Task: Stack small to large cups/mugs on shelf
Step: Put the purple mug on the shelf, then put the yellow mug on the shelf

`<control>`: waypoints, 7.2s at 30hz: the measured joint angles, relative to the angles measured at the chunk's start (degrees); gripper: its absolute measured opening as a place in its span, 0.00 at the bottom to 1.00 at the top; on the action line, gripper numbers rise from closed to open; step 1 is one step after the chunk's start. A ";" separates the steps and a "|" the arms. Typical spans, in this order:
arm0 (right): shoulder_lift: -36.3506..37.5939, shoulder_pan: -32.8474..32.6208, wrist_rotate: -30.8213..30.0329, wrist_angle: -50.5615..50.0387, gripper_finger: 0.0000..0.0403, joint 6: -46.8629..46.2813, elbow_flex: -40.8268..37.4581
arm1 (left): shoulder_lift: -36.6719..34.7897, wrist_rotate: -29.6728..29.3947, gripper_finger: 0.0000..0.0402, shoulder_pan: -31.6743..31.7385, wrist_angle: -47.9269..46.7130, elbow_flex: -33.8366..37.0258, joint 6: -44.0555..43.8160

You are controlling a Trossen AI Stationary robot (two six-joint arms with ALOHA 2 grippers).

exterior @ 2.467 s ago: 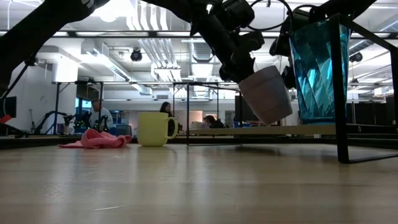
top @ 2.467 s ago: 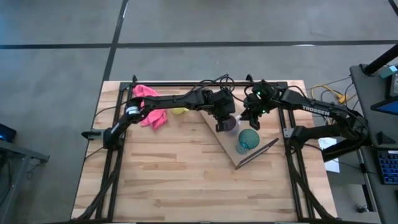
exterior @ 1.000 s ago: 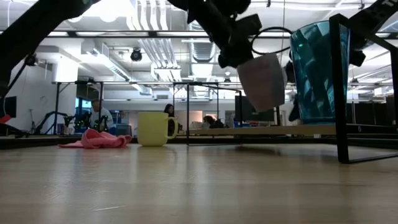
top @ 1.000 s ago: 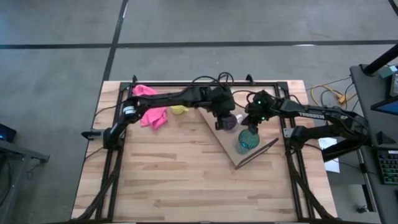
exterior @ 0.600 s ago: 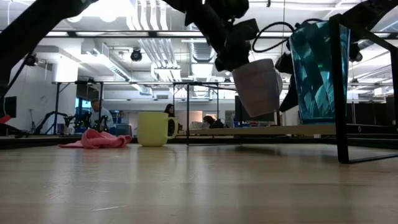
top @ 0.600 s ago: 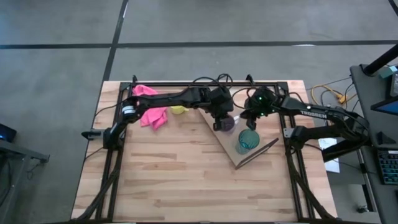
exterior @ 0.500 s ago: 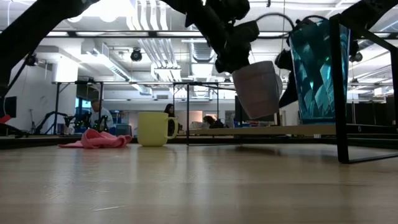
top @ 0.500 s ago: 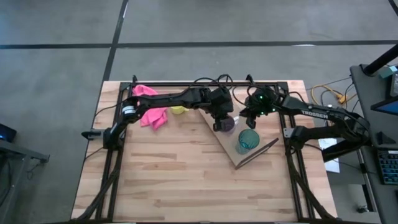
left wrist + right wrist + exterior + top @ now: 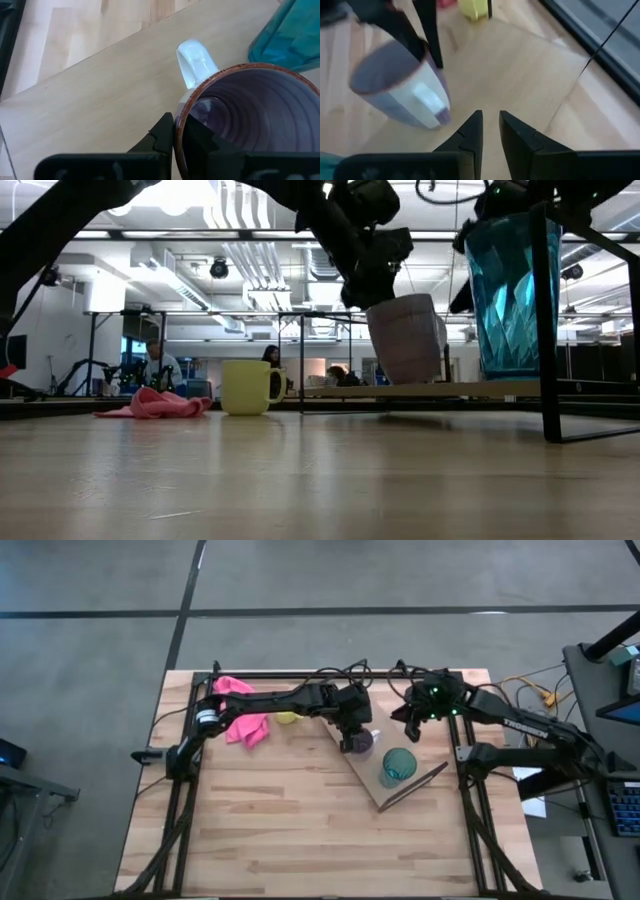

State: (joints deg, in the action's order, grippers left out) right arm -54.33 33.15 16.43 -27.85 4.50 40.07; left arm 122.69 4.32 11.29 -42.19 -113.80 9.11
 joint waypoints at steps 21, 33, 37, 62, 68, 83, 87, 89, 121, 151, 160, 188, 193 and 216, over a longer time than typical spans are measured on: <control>1.78 0.00 0.00 -6.52 0.15 -1.52 11.94 | 0.02 0.06 0.14 -0.02 5.00 0.94 0.19; 1.78 0.00 0.00 -8.86 0.15 -1.46 16.96 | 0.02 -0.03 0.17 -0.02 11.12 2.78 0.17; 1.78 0.02 0.02 -8.95 0.15 -1.31 18.12 | 0.02 -0.07 0.17 -0.03 12.97 3.71 0.14; 1.76 0.02 0.02 -9.71 0.15 -2.81 20.59 | -2.92 -2.67 0.17 0.37 17.82 3.76 0.24; 1.76 0.00 0.02 -9.71 0.15 -2.99 20.59 | -7.43 -3.69 0.17 0.38 15.79 2.29 0.19; 1.67 0.02 0.01 -9.56 0.15 -3.01 20.57 | -18.08 -12.57 0.17 3.09 -26.42 3.44 -14.56; 1.65 0.02 0.02 -9.56 0.15 -4.64 20.57 | -17.44 -12.92 0.17 6.40 -33.83 5.19 -14.63; 1.65 0.02 0.00 -9.58 0.15 -5.11 20.57 | -17.05 -12.94 0.17 8.14 -36.08 6.63 -14.36; 1.65 0.02 0.02 -9.64 0.15 -7.53 20.52 | -16.94 -4.84 0.17 17.73 -26.66 22.53 7.77; 1.65 0.02 0.02 -9.65 0.15 -8.60 20.37 | -16.94 -4.71 0.01 17.44 -19.41 28.80 7.64; 1.65 0.01 0.01 -9.65 0.15 -8.58 19.69 | -17.90 -4.79 0.00 15.28 -28.20 23.62 -0.05; 1.63 0.00 0.00 -9.59 0.15 -10.40 17.73 | -19.83 -4.44 0.00 5.84 -20.88 4.14 -3.79; 1.63 0.00 0.00 -9.60 0.15 -10.53 17.73 | -17.56 -4.47 0.00 5.84 -17.47 4.60 -3.74; 1.63 0.00 0.00 -9.63 0.15 -12.01 17.62 | -5.34 -3.94 0.00 5.46 -7.18 4.63 -8.72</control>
State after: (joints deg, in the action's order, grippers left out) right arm -52.71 33.15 16.43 -37.48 -7.51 57.69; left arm 117.35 0.38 16.75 -49.36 -109.16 0.39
